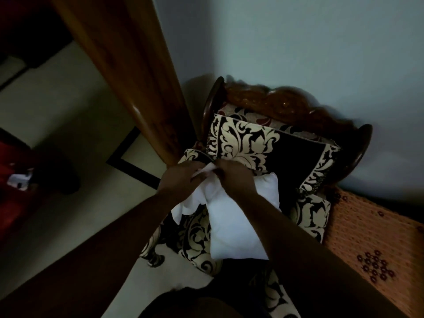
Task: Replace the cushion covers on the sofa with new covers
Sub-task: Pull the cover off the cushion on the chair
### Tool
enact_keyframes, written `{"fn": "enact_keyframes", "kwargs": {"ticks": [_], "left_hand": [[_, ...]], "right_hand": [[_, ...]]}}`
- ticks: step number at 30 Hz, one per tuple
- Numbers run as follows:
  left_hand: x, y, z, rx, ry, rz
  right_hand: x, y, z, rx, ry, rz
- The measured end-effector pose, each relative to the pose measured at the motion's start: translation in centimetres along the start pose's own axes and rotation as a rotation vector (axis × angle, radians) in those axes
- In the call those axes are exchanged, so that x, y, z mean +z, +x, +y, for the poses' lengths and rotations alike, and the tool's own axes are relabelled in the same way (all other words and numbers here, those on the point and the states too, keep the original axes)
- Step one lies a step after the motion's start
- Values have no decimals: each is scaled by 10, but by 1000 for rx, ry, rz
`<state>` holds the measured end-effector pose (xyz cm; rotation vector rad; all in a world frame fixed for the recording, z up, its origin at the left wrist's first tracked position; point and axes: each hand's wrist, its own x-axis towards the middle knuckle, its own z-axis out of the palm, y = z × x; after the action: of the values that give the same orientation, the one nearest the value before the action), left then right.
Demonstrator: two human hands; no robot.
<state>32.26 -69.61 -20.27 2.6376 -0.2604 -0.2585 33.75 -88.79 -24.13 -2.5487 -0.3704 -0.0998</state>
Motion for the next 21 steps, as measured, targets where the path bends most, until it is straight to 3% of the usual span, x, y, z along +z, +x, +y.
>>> {"fn": "enact_keyframes", "kwargs": {"ticks": [2, 5, 10, 14, 18, 21], "left_hand": [[-10, -13, -12, -27, 74, 54], [-21, -31, -35, -114, 187, 121], [-47, -43, -55, -94, -24, 271], [-65, -50, -54, -65, -144, 343], [-78, -68, -66, 43, -129, 323], [-87, -86, -82, 140, -66, 294]], "right_hand": [[-12, 12, -12, -30, -28, 135], [-32, 26, -29, 93, -5, 193], [-51, 16, -55, 204, -126, 297], [-62, 0, -72, 277, -264, 135], [-63, -33, -88, 295, -343, 165], [-59, -59, -93, 278, -439, 99]]}}
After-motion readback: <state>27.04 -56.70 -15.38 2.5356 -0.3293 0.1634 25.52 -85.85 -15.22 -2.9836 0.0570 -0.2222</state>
